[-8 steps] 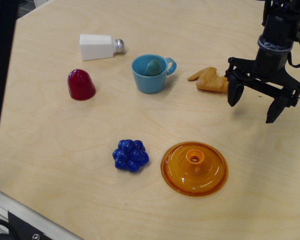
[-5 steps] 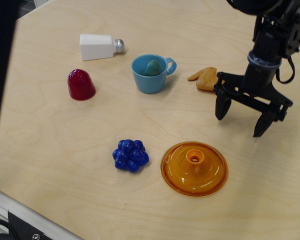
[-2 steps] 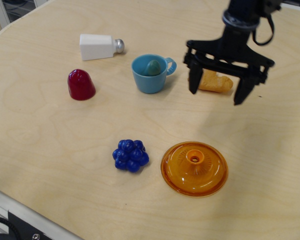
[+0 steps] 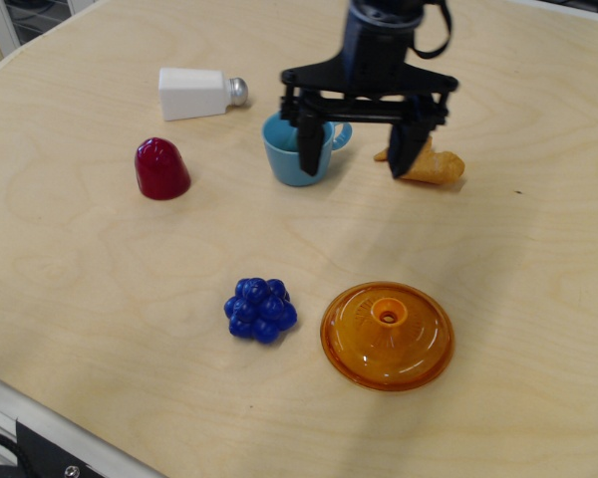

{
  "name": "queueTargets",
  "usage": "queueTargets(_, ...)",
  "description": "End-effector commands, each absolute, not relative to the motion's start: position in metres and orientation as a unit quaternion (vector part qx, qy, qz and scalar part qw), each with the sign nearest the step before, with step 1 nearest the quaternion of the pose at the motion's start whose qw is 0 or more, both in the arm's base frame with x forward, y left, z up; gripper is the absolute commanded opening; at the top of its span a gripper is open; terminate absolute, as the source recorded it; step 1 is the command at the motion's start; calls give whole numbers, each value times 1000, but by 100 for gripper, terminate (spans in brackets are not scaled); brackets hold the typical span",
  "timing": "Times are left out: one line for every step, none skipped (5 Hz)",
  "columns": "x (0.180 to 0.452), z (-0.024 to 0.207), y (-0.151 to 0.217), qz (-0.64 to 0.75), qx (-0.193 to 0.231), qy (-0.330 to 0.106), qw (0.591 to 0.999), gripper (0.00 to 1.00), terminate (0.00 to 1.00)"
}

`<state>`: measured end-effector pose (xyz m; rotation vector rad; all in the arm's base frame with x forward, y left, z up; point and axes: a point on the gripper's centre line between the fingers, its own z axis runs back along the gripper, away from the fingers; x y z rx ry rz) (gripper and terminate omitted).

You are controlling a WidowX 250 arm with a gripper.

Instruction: Take cucumber out of cup

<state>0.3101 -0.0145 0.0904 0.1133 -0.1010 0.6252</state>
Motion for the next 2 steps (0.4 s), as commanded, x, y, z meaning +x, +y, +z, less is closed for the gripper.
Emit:
queueTargets(324,101,20,338,53,-123,931,100,0)
queueTargets(333,98,26,348,61,-135,926,100,0)
